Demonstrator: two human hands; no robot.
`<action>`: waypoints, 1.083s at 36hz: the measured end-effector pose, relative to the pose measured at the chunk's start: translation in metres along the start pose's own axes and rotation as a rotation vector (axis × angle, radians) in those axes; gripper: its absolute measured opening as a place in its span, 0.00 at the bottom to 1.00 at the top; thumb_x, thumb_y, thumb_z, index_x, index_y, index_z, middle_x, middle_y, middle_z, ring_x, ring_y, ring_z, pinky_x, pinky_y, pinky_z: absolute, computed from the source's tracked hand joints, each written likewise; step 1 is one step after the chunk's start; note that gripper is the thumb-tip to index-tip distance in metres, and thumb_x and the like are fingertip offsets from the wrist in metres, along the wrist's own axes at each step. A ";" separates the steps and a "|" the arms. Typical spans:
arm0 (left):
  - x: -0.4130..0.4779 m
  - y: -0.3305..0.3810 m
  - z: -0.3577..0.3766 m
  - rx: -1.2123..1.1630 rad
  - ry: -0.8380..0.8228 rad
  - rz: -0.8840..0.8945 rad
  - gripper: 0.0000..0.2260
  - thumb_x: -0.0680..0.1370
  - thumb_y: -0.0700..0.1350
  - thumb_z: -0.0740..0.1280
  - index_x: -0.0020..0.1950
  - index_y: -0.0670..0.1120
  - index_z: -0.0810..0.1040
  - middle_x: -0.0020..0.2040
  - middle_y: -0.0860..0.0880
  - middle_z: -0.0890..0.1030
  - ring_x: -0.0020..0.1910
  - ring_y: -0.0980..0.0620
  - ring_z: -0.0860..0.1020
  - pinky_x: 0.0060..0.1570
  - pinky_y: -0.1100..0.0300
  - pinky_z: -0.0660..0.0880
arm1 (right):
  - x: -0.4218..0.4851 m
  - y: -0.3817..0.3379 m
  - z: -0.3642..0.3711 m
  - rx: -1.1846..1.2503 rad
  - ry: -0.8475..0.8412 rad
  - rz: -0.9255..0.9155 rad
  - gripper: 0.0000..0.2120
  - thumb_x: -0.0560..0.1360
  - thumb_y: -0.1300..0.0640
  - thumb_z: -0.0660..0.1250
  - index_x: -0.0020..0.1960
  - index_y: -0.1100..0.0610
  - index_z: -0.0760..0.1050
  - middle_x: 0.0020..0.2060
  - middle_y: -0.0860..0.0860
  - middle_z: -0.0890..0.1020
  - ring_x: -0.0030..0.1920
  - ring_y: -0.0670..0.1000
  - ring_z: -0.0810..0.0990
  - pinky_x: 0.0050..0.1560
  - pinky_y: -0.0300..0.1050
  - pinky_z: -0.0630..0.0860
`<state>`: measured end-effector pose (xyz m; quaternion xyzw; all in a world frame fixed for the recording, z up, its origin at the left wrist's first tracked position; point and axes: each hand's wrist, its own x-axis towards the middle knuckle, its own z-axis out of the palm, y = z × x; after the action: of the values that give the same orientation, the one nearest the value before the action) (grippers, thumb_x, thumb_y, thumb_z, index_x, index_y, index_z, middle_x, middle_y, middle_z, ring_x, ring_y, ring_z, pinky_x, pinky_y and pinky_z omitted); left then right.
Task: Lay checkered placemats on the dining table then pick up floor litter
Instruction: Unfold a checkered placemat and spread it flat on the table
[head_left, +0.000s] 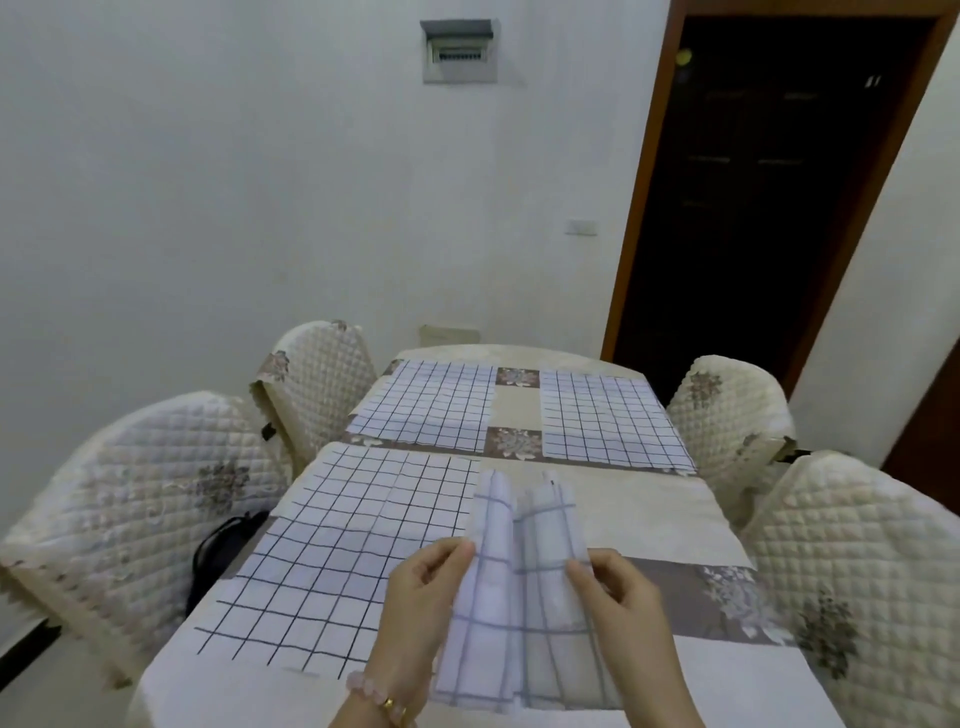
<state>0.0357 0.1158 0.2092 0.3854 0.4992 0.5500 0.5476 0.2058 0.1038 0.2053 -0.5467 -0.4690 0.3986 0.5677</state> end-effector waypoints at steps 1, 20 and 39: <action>0.003 0.002 -0.005 -0.005 0.035 0.016 0.06 0.76 0.40 0.68 0.43 0.40 0.83 0.41 0.45 0.83 0.44 0.50 0.77 0.52 0.51 0.73 | 0.003 0.000 -0.006 -0.003 0.020 0.004 0.10 0.74 0.67 0.67 0.35 0.59 0.78 0.24 0.45 0.77 0.27 0.39 0.70 0.28 0.29 0.66; 0.013 0.027 -0.004 0.031 0.043 0.235 0.07 0.74 0.42 0.69 0.38 0.40 0.80 0.34 0.45 0.78 0.37 0.52 0.74 0.41 0.58 0.69 | 0.010 -0.011 -0.044 -0.218 0.319 -0.078 0.12 0.74 0.62 0.69 0.55 0.53 0.74 0.53 0.50 0.77 0.53 0.51 0.76 0.55 0.44 0.72; -0.012 -0.011 0.019 0.074 -0.183 0.169 0.08 0.74 0.38 0.69 0.36 0.45 0.84 0.36 0.48 0.84 0.37 0.57 0.82 0.36 0.69 0.75 | -0.010 -0.012 0.027 0.165 -0.072 0.228 0.08 0.75 0.59 0.67 0.38 0.60 0.78 0.34 0.51 0.83 0.39 0.48 0.83 0.49 0.49 0.81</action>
<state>0.0577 0.1058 0.2042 0.4946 0.4327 0.5379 0.5280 0.1768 0.0995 0.2149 -0.5332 -0.3894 0.5170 0.5448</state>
